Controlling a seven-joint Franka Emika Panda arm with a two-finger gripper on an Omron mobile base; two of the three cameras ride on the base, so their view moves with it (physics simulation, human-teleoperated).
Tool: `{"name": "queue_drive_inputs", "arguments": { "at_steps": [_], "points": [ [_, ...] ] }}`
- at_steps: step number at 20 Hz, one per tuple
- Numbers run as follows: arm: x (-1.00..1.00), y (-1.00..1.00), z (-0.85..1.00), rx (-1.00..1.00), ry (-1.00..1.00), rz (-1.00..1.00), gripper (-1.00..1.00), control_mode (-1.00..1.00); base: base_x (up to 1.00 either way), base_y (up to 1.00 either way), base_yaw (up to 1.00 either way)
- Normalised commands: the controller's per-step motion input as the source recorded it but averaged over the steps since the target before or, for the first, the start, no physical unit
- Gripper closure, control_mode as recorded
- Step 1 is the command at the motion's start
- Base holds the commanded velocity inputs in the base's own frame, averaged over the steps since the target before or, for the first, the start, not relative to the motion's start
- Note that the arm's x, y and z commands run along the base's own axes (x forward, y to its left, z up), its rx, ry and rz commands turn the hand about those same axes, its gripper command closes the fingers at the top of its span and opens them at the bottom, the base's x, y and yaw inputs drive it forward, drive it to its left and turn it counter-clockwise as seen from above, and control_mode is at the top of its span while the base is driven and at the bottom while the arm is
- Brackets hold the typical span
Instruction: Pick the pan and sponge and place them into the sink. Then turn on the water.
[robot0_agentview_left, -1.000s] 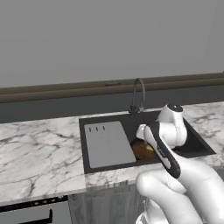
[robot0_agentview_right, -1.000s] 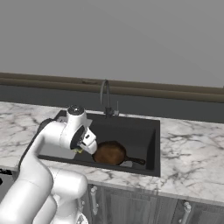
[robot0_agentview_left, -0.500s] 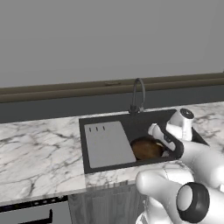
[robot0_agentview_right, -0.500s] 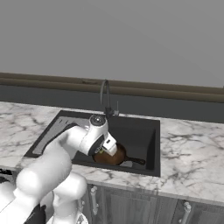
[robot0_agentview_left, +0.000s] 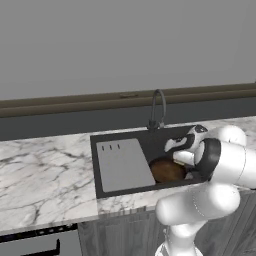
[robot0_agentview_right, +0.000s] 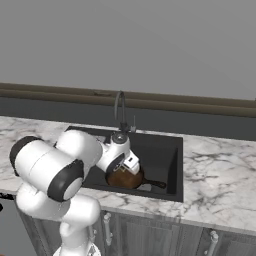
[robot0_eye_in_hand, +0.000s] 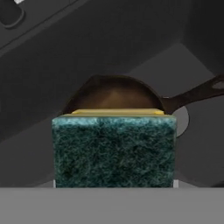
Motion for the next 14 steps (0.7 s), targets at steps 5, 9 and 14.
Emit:
{"name": "queue_drive_inputs", "arguments": {
  "at_steps": [5, 9, 14],
  "points": [
    [0.39, -0.26, -0.45, 0.0, 0.12, 0.0, 1.0, -1.0, 0.0, 0.0, 0.0],
    [0.31, -0.19, -0.39, 0.0, 0.12, 0.0, 1.0, -1.0, 0.0, 0.0, 0.0],
    [0.33, -0.01, -0.39, 0.0, 0.1, 0.02, 1.0, -1.0, 0.0, 0.0, 0.0]
  ]
}}
